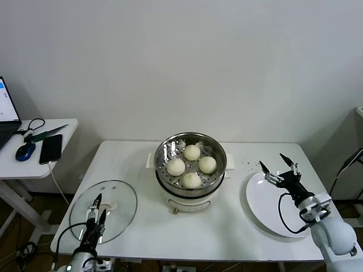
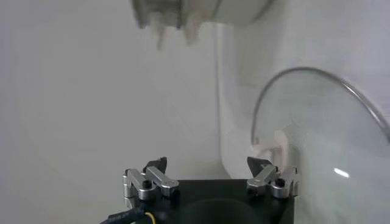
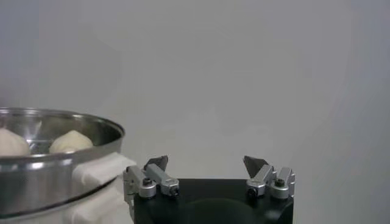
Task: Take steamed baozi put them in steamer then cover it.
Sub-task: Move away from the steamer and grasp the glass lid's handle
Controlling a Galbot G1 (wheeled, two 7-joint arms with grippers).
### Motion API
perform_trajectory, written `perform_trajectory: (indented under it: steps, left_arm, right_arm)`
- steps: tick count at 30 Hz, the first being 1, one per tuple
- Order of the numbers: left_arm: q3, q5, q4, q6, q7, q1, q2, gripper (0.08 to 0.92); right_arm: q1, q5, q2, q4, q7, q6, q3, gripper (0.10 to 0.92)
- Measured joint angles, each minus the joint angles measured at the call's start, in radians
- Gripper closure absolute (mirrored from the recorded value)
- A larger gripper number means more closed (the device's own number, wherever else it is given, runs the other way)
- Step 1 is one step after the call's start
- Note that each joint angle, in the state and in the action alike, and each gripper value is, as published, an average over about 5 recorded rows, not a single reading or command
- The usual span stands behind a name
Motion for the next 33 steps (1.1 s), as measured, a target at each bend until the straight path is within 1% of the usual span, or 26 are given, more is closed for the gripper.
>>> perform_trajectory:
  steps: [8, 17, 33]
  left_arm:
    - [-0.022, 0.038, 0.11, 0.009, -0.055, -0.054, 0.003, 0.177]
    - [-0.033, 0.036, 0.21, 0.003, -0.121, -0.126, 0.023, 0.177]
    - [-0.005, -0.01, 0.322, -0.013, -0.172, -0.232, 0.053, 0.182]
  right_arm:
    - [-0.018, -0.032, 0.024, -0.012, -0.009, 0.003, 0.002, 0.203]
    - [-0.03, -0.058, 0.038, -0.024, -0.014, 0.007, 0.012, 0.203]
    - [-0.04, -0.116, 0.076, -0.047, -0.026, 0.023, 0.018, 0.203]
